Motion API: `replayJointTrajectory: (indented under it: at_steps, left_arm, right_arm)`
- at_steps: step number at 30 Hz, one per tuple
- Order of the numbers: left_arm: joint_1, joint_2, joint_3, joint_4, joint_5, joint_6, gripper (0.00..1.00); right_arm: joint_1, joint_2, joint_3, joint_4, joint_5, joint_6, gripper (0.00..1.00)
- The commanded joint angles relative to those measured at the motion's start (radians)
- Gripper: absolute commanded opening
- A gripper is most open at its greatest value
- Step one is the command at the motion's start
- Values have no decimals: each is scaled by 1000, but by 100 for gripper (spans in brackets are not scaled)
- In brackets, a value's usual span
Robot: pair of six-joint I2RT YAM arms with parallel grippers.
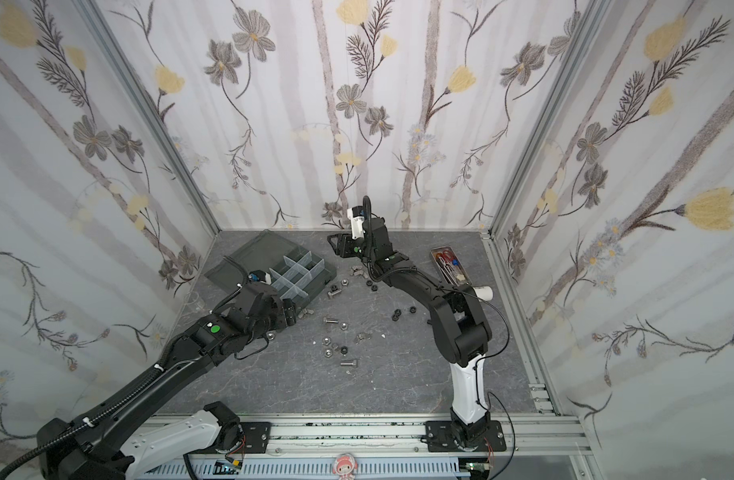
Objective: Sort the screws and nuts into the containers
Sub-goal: 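Lower the black bolt into a far compartment and open the right gripper, then withdraw the right gripper while the left gripper grasps a steel hex bolt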
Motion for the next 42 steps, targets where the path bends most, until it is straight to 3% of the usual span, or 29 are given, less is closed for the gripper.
replayJointTrajectory:
  at_steps: [1, 12, 22, 32, 42]
  left_arm:
    - [-29, 45, 20, -9, -14, -5, 81]
    - [-98, 146, 6, 24, -25, -31, 88]
    - [-119, 273, -6, 100, -2, -11, 90]
    - [-128, 429, 40, 150, 23, 14, 91]
    - [-142, 601, 176, 118, 9, 55, 91]
  right_arm:
    - [-24, -87, -105, 19, 11, -2, 58]
    - [-106, -359, -422, 5, 1, -35, 63]
    - [-128, -568, -652, 25, 76, -8, 65]
    - [-131, -671, -835, 69, 103, 15, 67]
    - [-132, -722, -906, 105, 123, 36, 68]
